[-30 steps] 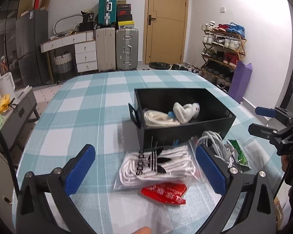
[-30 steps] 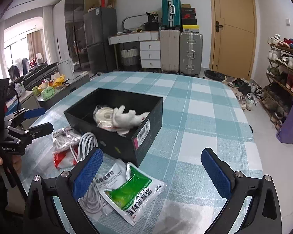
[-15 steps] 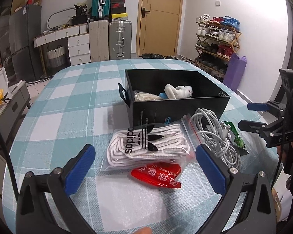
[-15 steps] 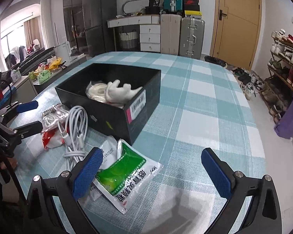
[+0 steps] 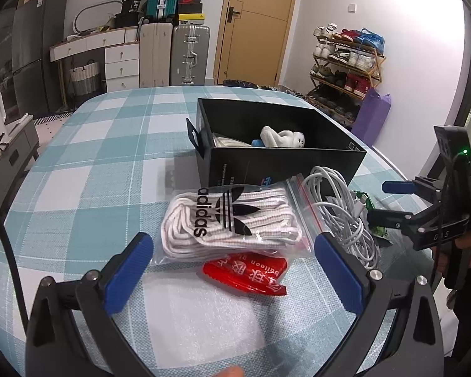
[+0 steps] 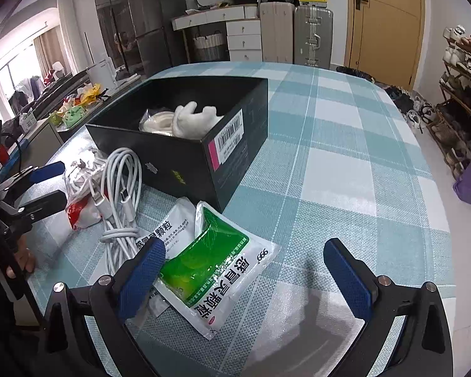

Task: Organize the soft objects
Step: 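Withdraw both grippers from the black box, then close the right gripper on the green medicine sachet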

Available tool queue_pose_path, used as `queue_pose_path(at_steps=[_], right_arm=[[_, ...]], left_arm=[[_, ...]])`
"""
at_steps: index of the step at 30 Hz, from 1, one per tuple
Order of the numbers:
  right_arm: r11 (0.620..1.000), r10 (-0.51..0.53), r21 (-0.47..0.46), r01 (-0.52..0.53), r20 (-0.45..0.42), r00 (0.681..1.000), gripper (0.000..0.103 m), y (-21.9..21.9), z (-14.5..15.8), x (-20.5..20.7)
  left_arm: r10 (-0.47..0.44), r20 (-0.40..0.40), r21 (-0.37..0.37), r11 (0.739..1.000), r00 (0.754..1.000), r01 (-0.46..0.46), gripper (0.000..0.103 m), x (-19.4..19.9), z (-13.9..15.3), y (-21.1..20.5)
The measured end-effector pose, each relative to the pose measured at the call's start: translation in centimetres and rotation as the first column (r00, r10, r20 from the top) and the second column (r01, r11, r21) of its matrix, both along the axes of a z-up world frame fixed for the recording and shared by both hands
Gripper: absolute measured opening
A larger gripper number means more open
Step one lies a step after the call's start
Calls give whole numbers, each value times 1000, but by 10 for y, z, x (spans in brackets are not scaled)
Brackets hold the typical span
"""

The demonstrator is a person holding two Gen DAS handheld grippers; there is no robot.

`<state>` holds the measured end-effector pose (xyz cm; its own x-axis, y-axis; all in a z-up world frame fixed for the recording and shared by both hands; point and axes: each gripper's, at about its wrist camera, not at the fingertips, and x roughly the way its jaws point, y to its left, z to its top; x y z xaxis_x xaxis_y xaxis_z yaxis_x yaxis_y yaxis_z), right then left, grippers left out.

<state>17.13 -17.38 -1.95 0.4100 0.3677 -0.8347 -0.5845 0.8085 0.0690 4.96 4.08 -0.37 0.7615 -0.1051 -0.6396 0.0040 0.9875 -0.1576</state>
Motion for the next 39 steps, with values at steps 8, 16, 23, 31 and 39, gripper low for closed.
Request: queue_pose_path(at_steps=[8,16,23,31,39], right_arm=[[999,-13,-36,13,-21,1000,102,-14,-6,2],[999,-36,-17,35,-30,999,102,-12,-10,4],[1000,-18,18,19,-43,999,96,-6,-11,4],[996,-12,85,17,-54,998,80,-5,-8,2],[995,-16,98,21,-50,999,57,-5,-7,2]], left_arm=[[-5,-1,7,1000,1000,5,103,-1,-1,-2],[-11,-3,10,1000,1000,11,103,-2,0,-4],[-16,-7,14,1000,1000,16,103,-2,-1,-6],[-13,-5,14,1000,1000,13,103,-2,-1,-6],[-11,-4,17,1000,1000,11,103,-2,-2,-7]])
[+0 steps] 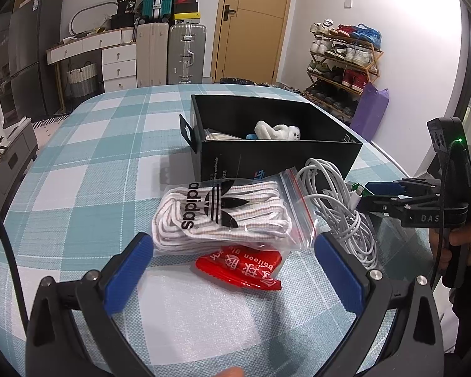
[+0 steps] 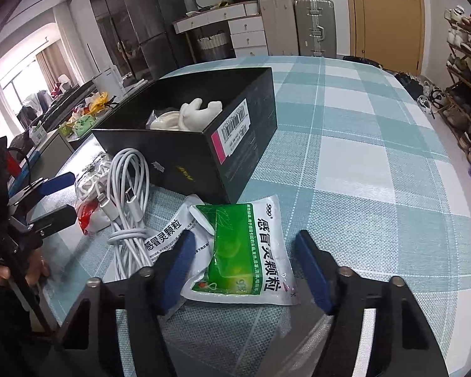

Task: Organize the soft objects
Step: 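Close the right gripper on the green medicine sachet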

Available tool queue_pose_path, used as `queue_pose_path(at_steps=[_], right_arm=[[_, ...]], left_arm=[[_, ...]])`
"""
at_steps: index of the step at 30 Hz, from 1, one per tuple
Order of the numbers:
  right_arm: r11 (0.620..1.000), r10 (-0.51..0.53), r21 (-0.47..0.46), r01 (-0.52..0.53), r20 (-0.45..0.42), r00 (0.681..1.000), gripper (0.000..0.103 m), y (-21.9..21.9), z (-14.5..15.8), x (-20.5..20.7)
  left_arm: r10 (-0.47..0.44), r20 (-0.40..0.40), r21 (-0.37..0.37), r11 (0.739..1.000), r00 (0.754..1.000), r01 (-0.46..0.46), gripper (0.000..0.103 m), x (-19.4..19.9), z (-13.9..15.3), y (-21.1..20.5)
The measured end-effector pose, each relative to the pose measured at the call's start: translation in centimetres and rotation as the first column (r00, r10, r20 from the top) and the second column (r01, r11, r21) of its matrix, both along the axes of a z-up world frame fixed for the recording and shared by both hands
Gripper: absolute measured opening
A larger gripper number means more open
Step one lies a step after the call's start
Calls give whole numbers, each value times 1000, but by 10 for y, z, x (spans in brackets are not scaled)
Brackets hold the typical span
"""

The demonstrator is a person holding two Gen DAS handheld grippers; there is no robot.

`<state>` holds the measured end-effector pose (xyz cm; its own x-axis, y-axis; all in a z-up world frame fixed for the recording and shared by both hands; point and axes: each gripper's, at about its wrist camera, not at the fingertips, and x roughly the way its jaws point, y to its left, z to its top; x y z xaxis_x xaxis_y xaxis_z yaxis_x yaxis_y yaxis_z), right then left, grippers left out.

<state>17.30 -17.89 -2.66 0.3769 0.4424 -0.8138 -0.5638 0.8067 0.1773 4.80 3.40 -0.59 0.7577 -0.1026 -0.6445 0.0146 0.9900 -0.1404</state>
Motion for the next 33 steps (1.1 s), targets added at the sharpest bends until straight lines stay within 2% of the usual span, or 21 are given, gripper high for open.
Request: queue_pose_path(at_steps=[1,5,7,13,20,25,33], right_arm=[[1000,-2,2,2,-1,1000,52,0,0,1],[1000,4,12,-4,-4,1000,48,-1,0,2],[1000,11,14,-11,-3,1000,43,-1,1,2],[999,25,24,-25,-2,1000,37,-2,3,0],[998,33,53,-33,14,999,37,-5,9,-3],[997,27,65,-28,21,999,37,-7,12,-3],[997,25,72,-26,24,999,37,-9,14,-3]], left_arm=[[0,-1,-1,1000,1000,0,103,0,0,0],[2,-3,0,1000,1000,-2,103,1,0,0],[2,-4,0,1000,1000,-2,103,1,0,0],[2,-7,-3,1000,1000,-2,103,1,0,0],[1,-27,-9,1000,1000,-2,103,3,3,4],[-14,-22,-56,998,1000,13,103,4,8,6],[-8,-42,-69,998,999,5,103,20,5,7]])
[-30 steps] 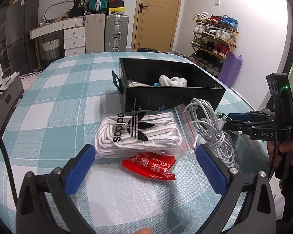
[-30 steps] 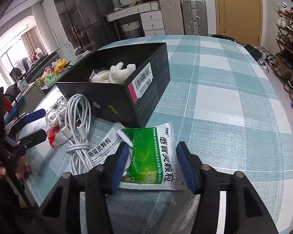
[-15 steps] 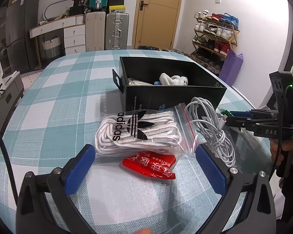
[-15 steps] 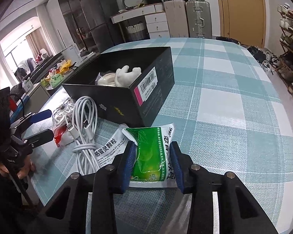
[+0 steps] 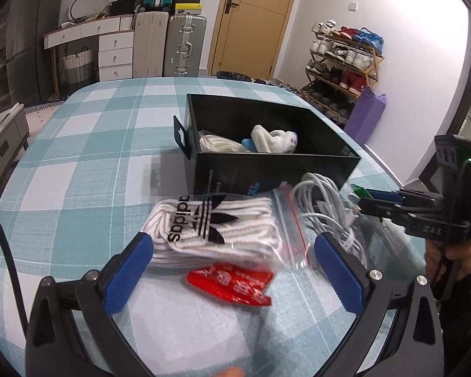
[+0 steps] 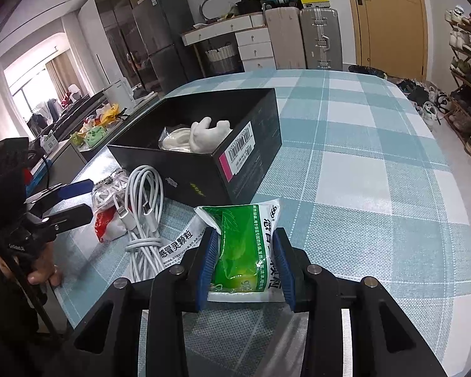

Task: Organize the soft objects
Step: 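Close the right gripper on the green medicine sachet, then grasp the Adidas lace bag with the left gripper while the right gripper holds the sachet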

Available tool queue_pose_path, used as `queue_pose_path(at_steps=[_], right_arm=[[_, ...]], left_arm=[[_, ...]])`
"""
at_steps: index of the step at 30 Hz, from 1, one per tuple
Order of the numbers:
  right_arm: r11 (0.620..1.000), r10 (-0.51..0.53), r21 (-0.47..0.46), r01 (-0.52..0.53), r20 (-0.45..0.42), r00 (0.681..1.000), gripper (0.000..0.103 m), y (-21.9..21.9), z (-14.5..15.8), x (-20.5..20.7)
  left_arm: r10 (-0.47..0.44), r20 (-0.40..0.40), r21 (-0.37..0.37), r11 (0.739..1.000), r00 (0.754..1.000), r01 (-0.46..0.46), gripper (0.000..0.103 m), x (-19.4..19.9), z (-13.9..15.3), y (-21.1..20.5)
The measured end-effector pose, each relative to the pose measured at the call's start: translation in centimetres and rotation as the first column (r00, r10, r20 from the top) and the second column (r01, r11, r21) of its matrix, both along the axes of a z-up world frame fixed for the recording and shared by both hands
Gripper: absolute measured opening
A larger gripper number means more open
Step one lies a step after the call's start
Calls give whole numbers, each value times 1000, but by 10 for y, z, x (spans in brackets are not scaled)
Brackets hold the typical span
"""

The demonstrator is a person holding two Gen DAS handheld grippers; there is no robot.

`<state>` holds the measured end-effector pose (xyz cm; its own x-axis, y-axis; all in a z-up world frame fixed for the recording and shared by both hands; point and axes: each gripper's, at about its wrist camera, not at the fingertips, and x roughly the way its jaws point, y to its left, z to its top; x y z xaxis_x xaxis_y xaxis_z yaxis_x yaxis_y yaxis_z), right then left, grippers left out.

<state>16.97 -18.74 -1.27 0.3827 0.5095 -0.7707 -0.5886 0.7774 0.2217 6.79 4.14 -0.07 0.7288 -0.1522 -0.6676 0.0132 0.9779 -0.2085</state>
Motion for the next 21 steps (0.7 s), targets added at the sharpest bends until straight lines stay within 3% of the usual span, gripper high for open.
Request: queue_pose_path(at_steps=[9,21], right_arm=[[1000,-4,0,4,-5,1000,37,-2,-2,1],[1000,-4,0,4,-7,1000,37,-2,-2,1]], left_arm=[[31,-51,84,996,998,-27,103,17,-9,-4],[23,-92,57,998,995,-18,103,21,-11,2]])
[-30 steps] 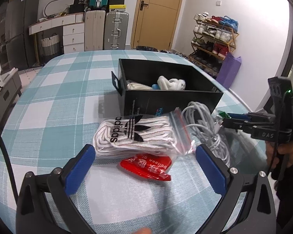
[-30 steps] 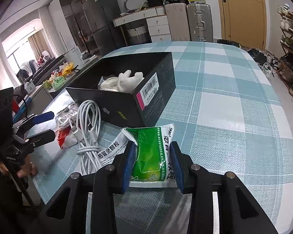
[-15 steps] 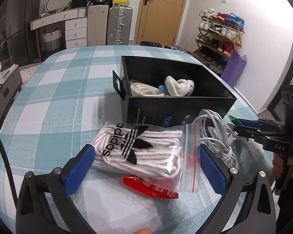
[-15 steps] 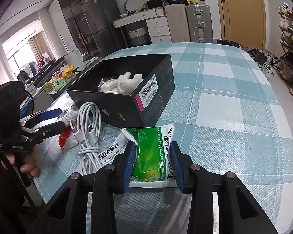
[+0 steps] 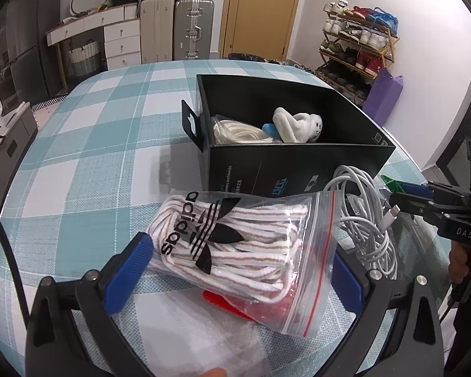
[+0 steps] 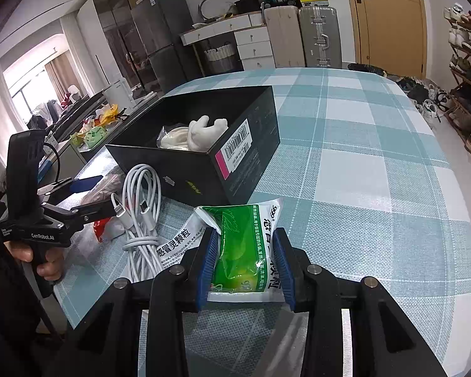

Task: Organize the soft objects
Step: 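Grasp the Adidas lace bag with the left gripper while the right gripper holds the sachet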

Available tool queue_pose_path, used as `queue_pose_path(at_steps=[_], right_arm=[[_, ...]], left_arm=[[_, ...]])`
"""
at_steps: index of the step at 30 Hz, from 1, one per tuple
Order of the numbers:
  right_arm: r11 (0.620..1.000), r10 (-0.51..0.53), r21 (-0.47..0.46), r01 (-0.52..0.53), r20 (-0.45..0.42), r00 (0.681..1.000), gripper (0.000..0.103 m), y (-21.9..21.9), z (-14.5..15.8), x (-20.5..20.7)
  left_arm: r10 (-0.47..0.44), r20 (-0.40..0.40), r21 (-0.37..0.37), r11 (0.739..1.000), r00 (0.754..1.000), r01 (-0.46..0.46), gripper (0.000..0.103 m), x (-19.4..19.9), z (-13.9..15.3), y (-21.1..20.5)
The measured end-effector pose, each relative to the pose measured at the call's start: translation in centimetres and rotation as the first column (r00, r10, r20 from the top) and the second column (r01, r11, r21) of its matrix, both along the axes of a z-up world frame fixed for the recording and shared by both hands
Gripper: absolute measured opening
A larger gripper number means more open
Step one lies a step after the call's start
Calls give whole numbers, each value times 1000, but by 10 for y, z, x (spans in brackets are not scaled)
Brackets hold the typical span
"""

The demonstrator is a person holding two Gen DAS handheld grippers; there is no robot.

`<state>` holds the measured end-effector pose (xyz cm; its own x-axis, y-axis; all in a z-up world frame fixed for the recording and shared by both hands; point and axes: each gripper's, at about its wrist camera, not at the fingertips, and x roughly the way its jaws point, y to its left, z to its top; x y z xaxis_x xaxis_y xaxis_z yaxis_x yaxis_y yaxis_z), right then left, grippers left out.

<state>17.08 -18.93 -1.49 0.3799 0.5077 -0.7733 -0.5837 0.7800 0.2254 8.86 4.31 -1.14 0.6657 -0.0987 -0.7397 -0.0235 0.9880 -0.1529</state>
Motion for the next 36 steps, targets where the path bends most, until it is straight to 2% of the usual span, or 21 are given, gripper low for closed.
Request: queue_pose_path(at_steps=[4,11,22,28,33,36], right_arm=[[1000,0,1,0,1,1000,37,0,0,0],[1000,2,1,-2,0,1000,37,0,0,0],[1000,1,1,-1,-1,1000,37,0,-1,0],[1000,0,1,0,-1,1000,37,0,-1,0],[1000,3,4,-3,1,1000,37,0,-2,0],[1000,7,6,-7,5,1000,37,1,0,-1]], left_arm=[[-7,6,-41,999,1000,7,103,-1,3,8],[-12,3,-39,999,1000,13,103,0,3,17],[19,-53,-57,998,998,-22,102,14,-11,22],[18,-35,-51,998,999,-20,89,9,-8,22],[17,0,-20,1000,1000,-17,72,0,-3,19],[15,15,-3,1000,1000,-15,67,-4,1,16]])
